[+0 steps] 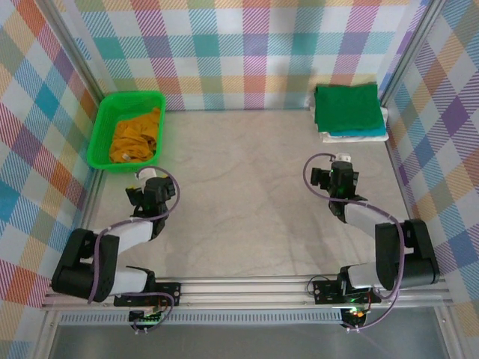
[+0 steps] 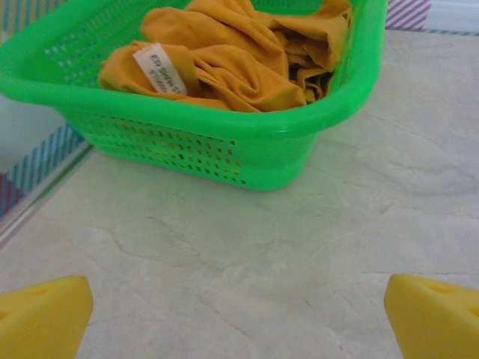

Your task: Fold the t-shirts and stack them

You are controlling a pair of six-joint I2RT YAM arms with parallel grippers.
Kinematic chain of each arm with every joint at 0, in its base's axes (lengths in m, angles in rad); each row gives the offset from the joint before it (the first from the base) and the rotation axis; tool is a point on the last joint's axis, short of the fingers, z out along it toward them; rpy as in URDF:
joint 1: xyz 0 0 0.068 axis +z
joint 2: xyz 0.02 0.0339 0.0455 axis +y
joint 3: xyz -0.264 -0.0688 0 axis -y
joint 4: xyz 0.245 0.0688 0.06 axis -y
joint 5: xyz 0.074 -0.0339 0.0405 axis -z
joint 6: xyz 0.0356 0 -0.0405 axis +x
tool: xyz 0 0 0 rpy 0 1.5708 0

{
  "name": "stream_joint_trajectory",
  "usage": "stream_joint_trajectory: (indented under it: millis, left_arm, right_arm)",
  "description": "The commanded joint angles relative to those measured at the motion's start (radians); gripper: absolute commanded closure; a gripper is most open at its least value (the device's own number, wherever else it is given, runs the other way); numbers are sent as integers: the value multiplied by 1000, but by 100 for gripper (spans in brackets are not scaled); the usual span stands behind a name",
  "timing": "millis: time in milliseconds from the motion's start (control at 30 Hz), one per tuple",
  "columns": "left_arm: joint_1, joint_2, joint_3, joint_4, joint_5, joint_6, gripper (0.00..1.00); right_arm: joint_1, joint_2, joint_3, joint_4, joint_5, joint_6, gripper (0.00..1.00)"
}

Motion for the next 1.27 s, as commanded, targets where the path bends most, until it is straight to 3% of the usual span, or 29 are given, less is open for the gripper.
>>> stream_joint_trajectory:
  millis: [0, 233, 367, 500, 633, 1233]
  left_arm:
    - [48, 59, -3, 179, 136, 41, 0]
    - [102, 127, -115, 434, 328, 52, 0]
    - [102, 204, -185, 638, 427, 98, 0]
    - [100, 210, -95, 470, 476, 118, 0]
    - [106, 230, 45, 232, 445, 96, 0]
    - [111, 222, 15, 278, 423, 83, 0]
  right_arm:
    - [5, 26, -44, 188, -1, -85, 0]
    - [2, 87, -235, 625, -122, -162, 0]
    - [-9, 99, -286, 724, -201, -175, 0]
    - [-76, 158, -235, 675, -305, -130, 0]
    - [-135, 155, -120, 443, -335, -62, 0]
    - [-142, 154, -127, 459, -360, -68, 0]
